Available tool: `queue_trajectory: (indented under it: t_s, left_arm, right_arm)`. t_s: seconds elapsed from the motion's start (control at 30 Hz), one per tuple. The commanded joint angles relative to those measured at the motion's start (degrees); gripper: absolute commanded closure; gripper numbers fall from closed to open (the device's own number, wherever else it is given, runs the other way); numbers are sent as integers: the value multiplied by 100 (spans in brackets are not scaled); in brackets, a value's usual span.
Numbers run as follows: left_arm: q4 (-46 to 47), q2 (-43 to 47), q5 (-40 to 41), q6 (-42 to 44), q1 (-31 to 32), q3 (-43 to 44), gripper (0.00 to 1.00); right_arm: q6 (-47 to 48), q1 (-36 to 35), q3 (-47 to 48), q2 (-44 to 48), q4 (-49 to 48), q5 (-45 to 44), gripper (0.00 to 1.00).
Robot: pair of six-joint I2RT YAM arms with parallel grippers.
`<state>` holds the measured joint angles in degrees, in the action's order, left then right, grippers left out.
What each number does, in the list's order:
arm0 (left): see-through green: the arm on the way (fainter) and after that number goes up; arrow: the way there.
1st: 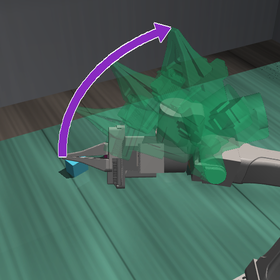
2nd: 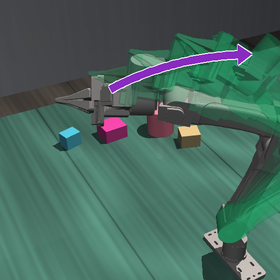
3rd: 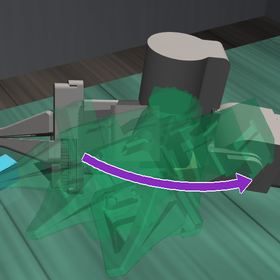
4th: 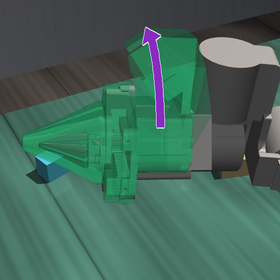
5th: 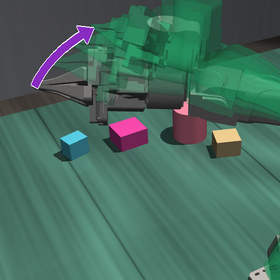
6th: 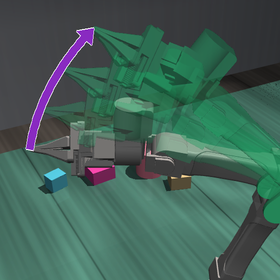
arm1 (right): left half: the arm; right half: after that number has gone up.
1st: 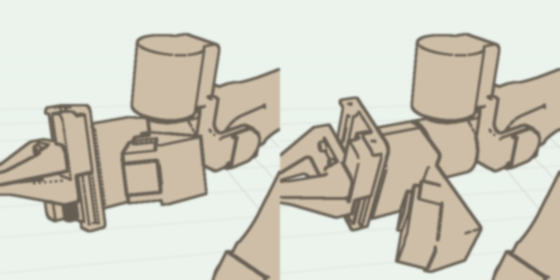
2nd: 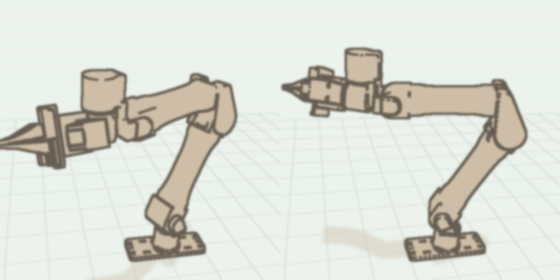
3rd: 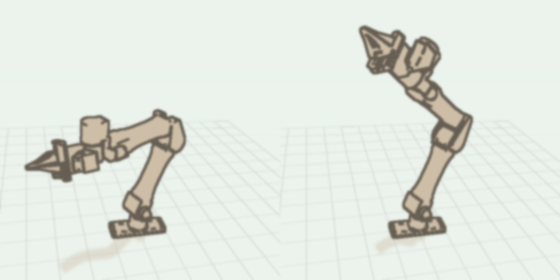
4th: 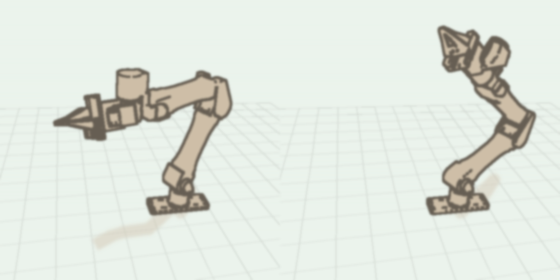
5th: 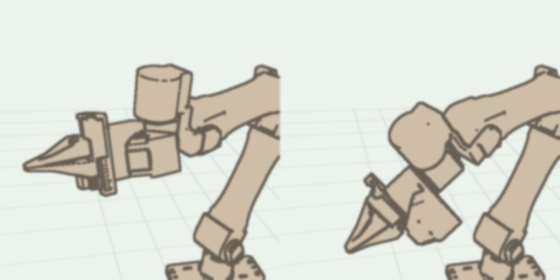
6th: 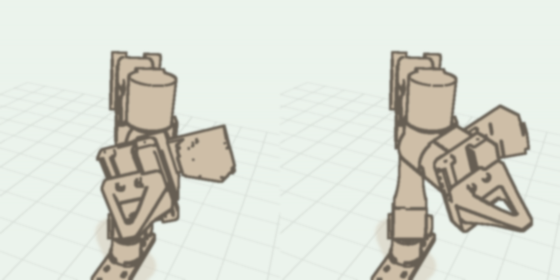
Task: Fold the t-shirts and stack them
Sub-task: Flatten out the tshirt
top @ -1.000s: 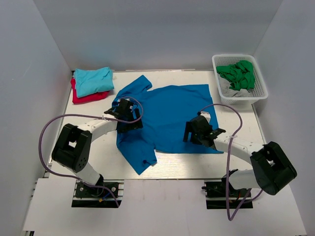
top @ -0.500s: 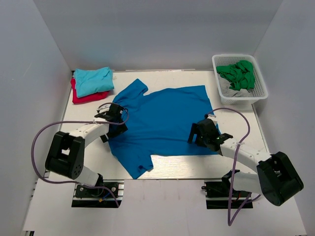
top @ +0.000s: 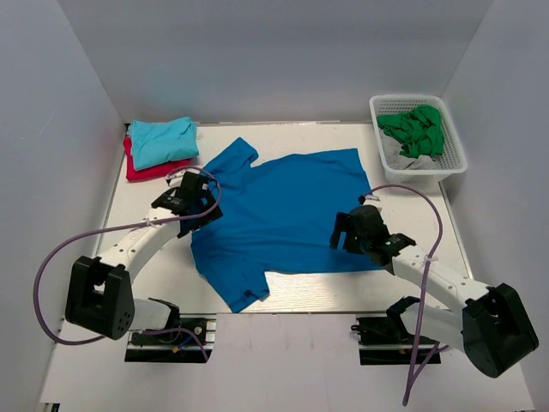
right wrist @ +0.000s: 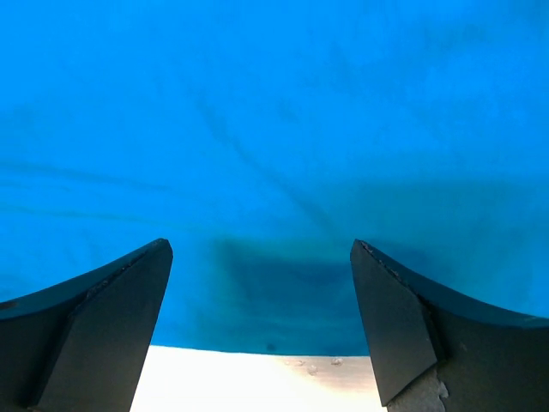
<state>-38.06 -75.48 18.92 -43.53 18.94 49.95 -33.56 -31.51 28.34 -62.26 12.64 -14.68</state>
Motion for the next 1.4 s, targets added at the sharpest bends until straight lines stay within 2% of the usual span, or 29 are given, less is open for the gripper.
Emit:
queue_trajectory:
  t_s: [0.0,0.23,0.4,0.5,0.7,0.93,1.2,1.37]
  left_arm:
    - [482,-45,-336,520,31,435,0]
    - [1240,-1116,-898,1328,31,1217,0]
    - [1039,-2721,-618,1812,31,2772,0]
    - [1038,-3366,-548,2084,-39,3511,0]
    - [985,-4799,-248,2313,-92,4934,0]
    - [810,-6125,-555,2436,-92,6726,0]
    - [1047,-6856,-969,2385,-197,7308,0]
    - [529,-7278,-197,1779,-390,8011,0]
  right_arm:
    - [288,22,409,127,19,-210,10]
    - [596,48,1252,-812,-95,-597,10]
    - [623,101,1920,-1708,-139,-993,10]
    - [658,206,2219,-2052,-183,-941,10]
    - [1026,321,2220,-2651,-526,-352,10]
    - [983,338,1896,-3020,-886,-27,10]
    - [790,382,1622,-3275,-931,97,10]
    - [561,522,1728,-3372,-579,-166,10]
